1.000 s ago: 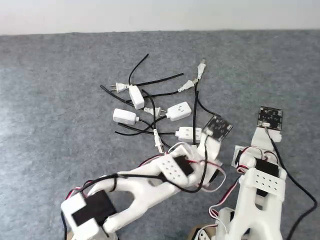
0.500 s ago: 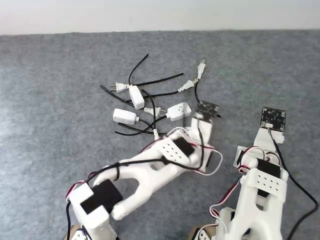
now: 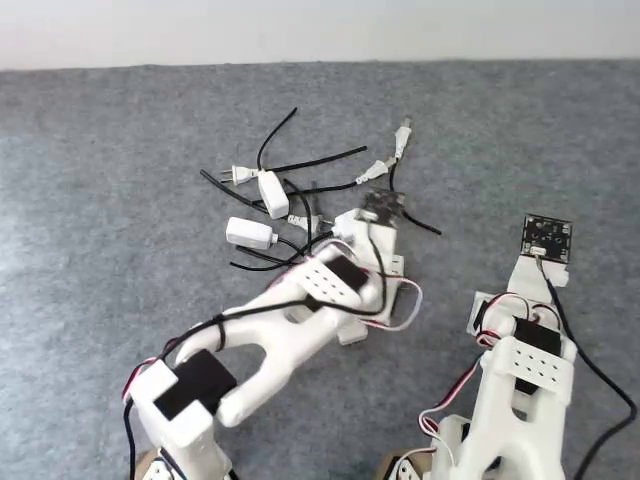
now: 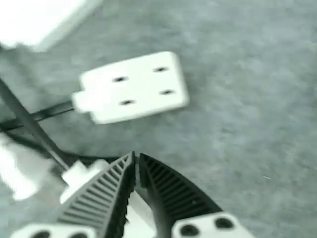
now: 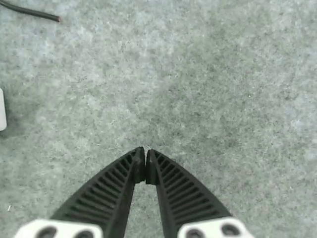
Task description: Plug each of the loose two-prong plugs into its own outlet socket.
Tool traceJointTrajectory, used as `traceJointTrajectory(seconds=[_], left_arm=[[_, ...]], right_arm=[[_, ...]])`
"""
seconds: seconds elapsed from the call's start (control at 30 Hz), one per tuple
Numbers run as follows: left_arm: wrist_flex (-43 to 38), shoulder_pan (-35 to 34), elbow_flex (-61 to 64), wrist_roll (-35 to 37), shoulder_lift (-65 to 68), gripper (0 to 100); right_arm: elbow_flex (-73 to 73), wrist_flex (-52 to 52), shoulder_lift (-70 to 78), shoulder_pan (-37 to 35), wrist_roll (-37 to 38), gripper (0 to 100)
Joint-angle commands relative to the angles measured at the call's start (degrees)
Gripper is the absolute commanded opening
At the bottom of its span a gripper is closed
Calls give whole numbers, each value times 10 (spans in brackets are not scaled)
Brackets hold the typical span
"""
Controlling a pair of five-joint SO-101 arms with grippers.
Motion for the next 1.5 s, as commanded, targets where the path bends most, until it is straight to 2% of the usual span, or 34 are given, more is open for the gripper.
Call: traceJointTrajectory(seconds=[0.0,0.23,0.5,0.67,0.93,1.1,1.33,1.47], left_arm=[[15,-32,-23,4,-10,13],[42,-52,-29,3,-21,13],[65,-76,-16,-31,-117,16],[79,-84,-8,-29,-117,93],[120,-12,22,55,-117,111],[103,-37,48,119,-117,115],[101,-59,78,120,-116,115],[70,-69,109,119,-116,112]], right_arm=[[-11,-14,-4,4,8,14],[-11,-14,-4,4,8,14],[-11,-14,-4,3,8,15],[-9,-28,-4,3,8,15],[-8,-33,-3,3,8,15],[-8,-33,-2,3,8,15],[-8,-33,-2,3,8,15],[-8,-33,-2,3,8,15]])
